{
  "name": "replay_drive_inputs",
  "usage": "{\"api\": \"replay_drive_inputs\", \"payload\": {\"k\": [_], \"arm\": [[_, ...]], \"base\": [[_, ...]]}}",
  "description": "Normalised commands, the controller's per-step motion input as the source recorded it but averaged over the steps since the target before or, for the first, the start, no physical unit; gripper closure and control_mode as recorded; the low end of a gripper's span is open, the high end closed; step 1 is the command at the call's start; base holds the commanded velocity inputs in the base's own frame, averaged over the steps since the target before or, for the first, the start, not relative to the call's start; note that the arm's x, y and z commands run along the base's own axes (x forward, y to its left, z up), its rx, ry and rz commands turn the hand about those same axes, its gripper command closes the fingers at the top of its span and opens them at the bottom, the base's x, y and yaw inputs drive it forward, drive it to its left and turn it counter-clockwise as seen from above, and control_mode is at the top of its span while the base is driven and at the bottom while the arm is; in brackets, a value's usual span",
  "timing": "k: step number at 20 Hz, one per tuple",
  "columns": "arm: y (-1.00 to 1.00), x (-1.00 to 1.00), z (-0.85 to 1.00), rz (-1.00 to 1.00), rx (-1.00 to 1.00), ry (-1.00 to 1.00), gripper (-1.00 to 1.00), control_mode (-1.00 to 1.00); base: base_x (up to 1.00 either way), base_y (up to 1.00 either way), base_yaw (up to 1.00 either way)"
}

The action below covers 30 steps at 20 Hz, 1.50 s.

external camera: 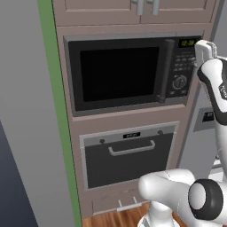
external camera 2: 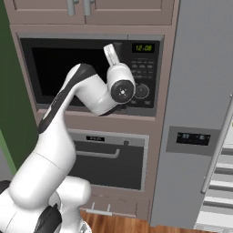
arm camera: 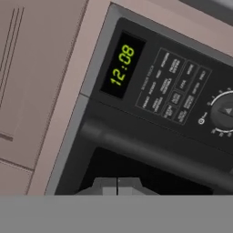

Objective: Transport the fish from the fridge to the microwave and turn on the microwave.

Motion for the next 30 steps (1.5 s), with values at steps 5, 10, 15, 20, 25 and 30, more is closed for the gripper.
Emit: {"api": "replay_drive_inputs", "payload": {"k": [5, 10, 15, 20, 25, 30], "arm": [[-0.04, 0.0, -0.26, -0.01, 0.08, 0.0, 1.0, -1.0], [0.0, -0.01, -0.3, -0.01, 0.04, 0.0, 1.0, -1.0], [0.0, -0.03, -0.16, 0.0, 0.07, 0.0, 1.0, -1.0], [-0.01, 0.0, -0.23, 0.0, 0.02, 0.01, 1.0, -1.0], [-0.01, 0.0, -0.18, 0.0, 0.02, 0.03, 1.0, -1.0], [-0.01, 0.0, -0.1, 0.0, 0.0, 0.05, 1.0, -1.0]], "base": [[0.0, 0.0, 0.0], [0.0, 0.0, 0.0], [0.0, 0.0, 0.0], [0.0, 0.0, 0.0], [0.0, 0.0, 0.0], [0.0, 0.0, 0.0]]}}
